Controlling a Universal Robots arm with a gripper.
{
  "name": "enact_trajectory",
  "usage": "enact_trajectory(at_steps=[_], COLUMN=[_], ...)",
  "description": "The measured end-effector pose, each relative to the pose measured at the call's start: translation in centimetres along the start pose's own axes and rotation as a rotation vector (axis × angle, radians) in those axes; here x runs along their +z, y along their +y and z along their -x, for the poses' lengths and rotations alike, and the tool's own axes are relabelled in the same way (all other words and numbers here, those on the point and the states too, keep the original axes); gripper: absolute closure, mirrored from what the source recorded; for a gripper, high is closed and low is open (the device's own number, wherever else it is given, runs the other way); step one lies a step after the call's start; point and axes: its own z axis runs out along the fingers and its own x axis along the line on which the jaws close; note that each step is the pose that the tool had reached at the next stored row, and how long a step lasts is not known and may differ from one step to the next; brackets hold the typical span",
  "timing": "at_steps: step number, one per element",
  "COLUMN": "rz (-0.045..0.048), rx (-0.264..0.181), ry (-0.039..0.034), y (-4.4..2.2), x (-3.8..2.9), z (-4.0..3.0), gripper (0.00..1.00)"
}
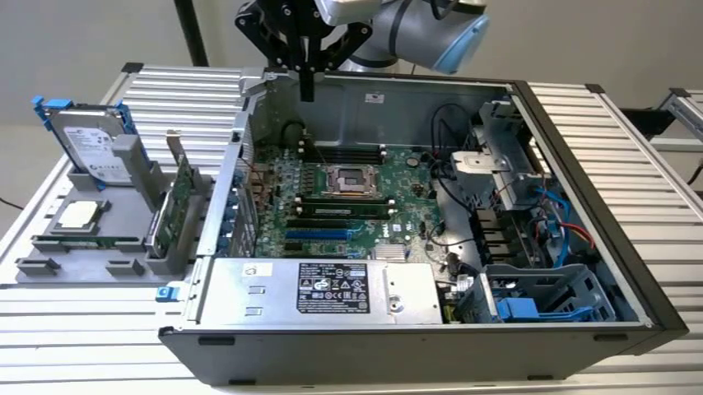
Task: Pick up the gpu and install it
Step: 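Reach for the gpu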
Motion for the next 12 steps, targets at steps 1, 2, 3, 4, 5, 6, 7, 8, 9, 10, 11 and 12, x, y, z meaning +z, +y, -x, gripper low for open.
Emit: enact_trajectory(at_steps=[1, 2, 3, 4, 5, 6, 7, 8, 9, 10, 11, 12], rz=[0.0, 0.0, 0.0, 0.0, 0.0, 0.0, 0.0, -0.0001, -0.0002, -0.0002, 0.0, 0.0], rx=[0.0, 0.0, 0.0, 0.0, 0.0, 0.0, 0.0, 0.0, 0.0, 0.0, 0.0, 0.0], ry=[0.0, 0.0, 0.0, 0.0, 0.0, 0.0, 0.0, 0.0001, 0.0001, 0.0001, 0.0, 0.0], y=[0.0, 0.0, 0.0, 0.0, 0.0, -0.01, -0.01, -0.02, -0.02, -0.03, -0.04, -0.04], x=[0.0, 0.0, 0.0, 0.0, 0.0, 0.0, 0.0, -0.01, -0.01, -0.02, -0.01, -0.02], z=[-0.01, -0.01, -0.01, -0.02, -0.06, -0.12, -0.15, -0.22, -0.31, -0.41, -0.52, -0.64], gripper=[1.0, 1.0, 1.0, 1.0, 1.0, 1.0, 1.0, 1.0, 1.0, 1.0, 1.0, 1.0])
